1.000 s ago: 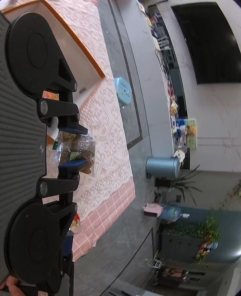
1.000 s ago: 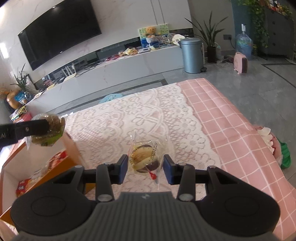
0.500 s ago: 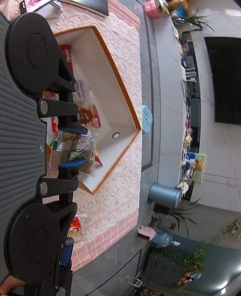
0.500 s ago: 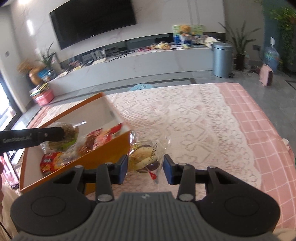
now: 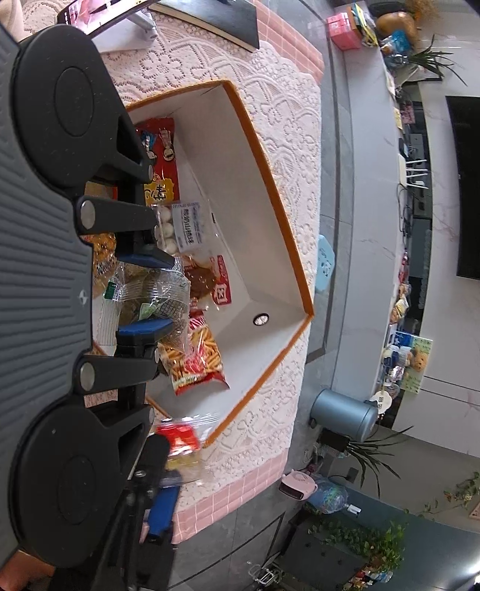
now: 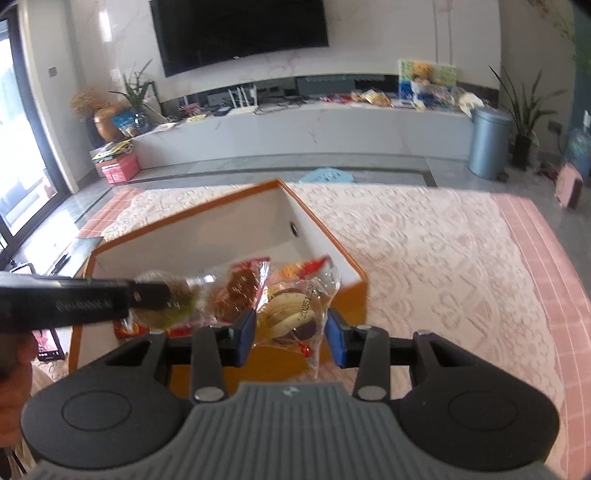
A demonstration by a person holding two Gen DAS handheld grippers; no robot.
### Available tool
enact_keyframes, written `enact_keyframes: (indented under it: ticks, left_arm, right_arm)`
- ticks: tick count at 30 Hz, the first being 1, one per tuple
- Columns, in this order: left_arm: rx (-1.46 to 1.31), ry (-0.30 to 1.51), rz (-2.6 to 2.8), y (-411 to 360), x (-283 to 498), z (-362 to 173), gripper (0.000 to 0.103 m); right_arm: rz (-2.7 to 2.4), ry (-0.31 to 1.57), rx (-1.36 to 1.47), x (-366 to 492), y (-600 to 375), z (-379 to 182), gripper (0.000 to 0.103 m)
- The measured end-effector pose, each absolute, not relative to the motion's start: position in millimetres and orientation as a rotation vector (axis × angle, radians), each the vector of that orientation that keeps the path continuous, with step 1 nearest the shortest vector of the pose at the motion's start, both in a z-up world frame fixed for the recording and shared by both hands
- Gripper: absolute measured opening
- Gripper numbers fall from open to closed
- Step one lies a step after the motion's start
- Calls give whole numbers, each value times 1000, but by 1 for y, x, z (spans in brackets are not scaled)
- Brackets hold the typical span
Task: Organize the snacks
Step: 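Lower both packets into the orange box and open both tools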
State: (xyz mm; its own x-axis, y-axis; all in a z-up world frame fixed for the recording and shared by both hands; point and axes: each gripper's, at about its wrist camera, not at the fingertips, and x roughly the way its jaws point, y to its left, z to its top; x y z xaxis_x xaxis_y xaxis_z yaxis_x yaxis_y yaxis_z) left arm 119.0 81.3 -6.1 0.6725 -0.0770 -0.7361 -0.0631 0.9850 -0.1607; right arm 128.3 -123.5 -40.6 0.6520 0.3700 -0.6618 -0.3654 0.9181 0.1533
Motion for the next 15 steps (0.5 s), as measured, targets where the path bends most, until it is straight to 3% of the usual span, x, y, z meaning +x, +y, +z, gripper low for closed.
enact_keyframes:
  ticks: [15]
  left_arm:
    - [-227, 978, -29, 105, 140, -33, 33]
  right_arm:
    - [492, 839, -111, 170, -74, -53, 40]
